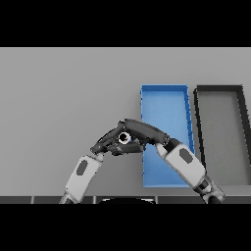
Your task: Pick up the blue pipe and place it into the blue bin.
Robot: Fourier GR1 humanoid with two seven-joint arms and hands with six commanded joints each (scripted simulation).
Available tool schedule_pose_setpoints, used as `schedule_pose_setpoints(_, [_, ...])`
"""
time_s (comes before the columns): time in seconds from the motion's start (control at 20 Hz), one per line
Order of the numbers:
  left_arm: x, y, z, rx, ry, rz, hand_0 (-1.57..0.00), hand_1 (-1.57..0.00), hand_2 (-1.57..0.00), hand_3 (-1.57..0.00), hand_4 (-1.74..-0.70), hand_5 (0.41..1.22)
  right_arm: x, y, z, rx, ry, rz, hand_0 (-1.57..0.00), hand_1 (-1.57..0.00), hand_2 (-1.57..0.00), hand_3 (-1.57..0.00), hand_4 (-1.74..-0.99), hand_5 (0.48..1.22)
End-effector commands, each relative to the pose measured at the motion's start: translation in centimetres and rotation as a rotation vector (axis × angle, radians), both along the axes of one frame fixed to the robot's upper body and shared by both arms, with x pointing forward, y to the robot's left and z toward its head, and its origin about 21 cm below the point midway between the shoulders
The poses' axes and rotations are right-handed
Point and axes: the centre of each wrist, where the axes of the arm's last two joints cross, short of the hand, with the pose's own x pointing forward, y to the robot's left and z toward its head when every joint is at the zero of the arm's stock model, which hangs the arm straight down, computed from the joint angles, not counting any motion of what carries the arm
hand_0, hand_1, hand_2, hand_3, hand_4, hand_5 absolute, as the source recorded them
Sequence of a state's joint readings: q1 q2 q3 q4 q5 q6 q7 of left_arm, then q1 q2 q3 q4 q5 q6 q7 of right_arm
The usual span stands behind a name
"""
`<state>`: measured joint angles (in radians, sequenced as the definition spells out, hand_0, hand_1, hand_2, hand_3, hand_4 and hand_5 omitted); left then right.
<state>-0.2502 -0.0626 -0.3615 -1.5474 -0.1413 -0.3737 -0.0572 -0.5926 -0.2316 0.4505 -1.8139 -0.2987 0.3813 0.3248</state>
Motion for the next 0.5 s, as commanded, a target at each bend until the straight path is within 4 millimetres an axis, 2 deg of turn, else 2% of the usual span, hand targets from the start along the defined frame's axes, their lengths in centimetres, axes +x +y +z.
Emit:
schedule_pose_setpoints(0.0, [0.23, 0.21, -0.11, 0.013, -0.006, -0.023, -0.94, -0.86, -0.83, -0.75, -1.37, 1.221, -0.28, 0.0, -0.14, -0.003, 0.006, -0.005, -1.56, -1.56, -1.56, -1.55, -1.736, 1.205])
schedule_pose_setpoints(0.1, [0.34, 0.42, -0.2, 0.057, -0.016, -0.051, -0.6, -0.55, -0.53, -0.48, -1.21, 1.221, -0.35, 0.37, -0.17, -0.018, 0.027, -0.012, -1.56, -1.56, -1.56, -1.56, -1.738, 1.211])
schedule_pose_setpoints(0.25, [0.59, 0.33, -0.09, 0.105, 0.008, -0.028, -0.31, -0.28, -0.27, -0.24, -1.05, 0.938, -0.84, 0.56, -0.16, -0.035, 0.01, -0.025, -1.57, -1.57, -1.57, -1.56, -1.739, 1.216])
schedule_pose_setpoints(0.35, [0.56, 0.62, -0.11, 0.128, 0.044, -0.006, -0.2, -0.18, -0.17, -0.16, -1.0, 0.77, -0.85, 0.32, -0.13, -0.022, -0.014, -0.025, -1.57, -1.57, -1.57, -1.57, -1.74, 1.218])
schedule_pose_setpoints(0.45, [0.22, 0.22, -0.13, 0.109, 0.072, -0.007, -0.12, -0.11, -0.11, -0.1, -0.97, 0.647, -0.85, 0.52, -0.05, -0.031, -0.006, -0.032, -1.57, -1.57, -1.57, -1.57, -1.74, 1.219])
